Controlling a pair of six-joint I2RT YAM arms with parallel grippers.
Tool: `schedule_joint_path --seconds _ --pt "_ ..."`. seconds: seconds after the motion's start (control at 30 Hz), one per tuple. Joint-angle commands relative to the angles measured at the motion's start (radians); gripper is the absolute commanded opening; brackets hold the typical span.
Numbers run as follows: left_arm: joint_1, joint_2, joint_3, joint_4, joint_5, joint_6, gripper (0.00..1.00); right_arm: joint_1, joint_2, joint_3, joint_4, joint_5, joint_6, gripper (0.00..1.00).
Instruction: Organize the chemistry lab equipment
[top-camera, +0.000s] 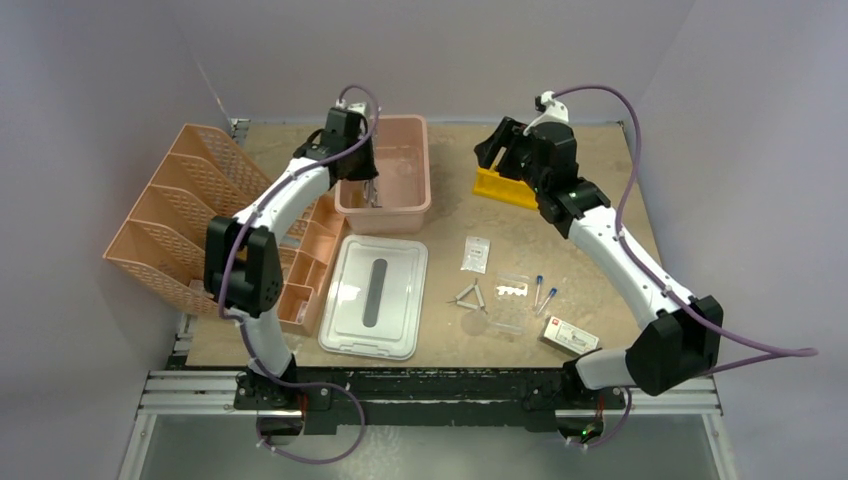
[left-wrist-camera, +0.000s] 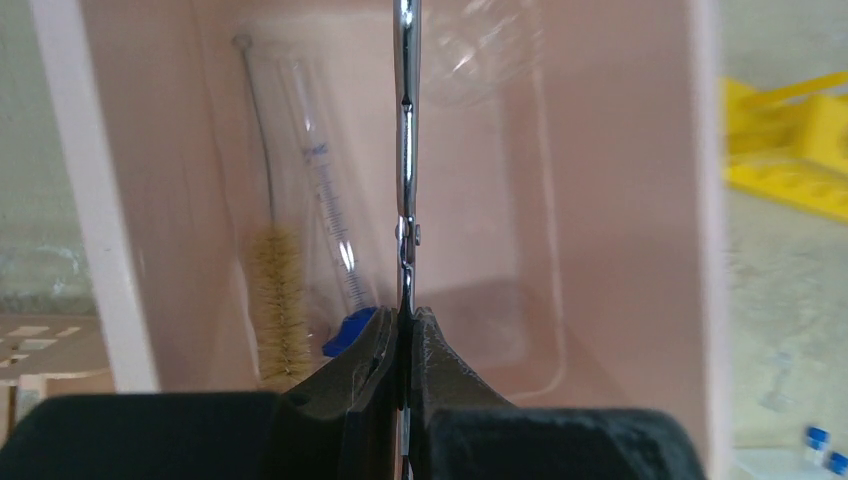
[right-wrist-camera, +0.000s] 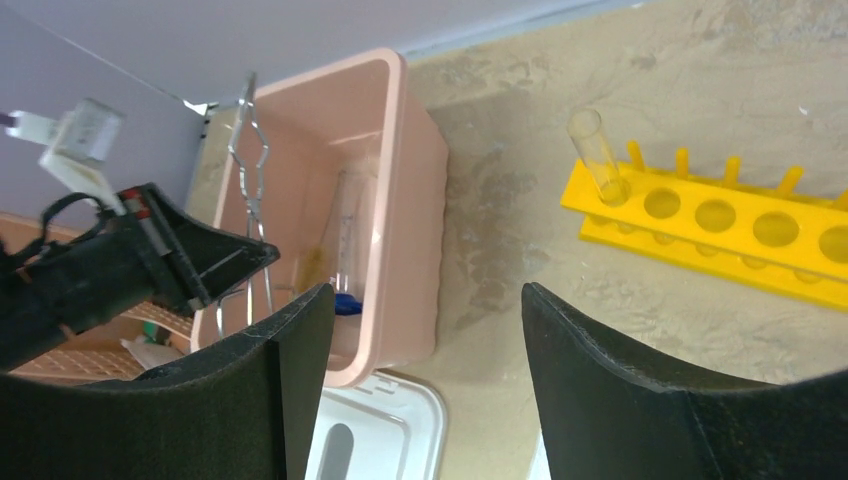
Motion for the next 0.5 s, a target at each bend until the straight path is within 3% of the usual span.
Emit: schedule_joint_path --seconds 0.0,0.47 --pt "-0.002 0.073 0.07 -0.067 -0.066 0.023 0.0 -0.007 0.007 0.063 -0.008 0.027 -0.002 0.7" --pt "-0.003 0.285 0.136 -0.036 -0.008 -0.017 0.0 -0.014 0.025 0.05 -0.042 0.02 0.031 0.69"
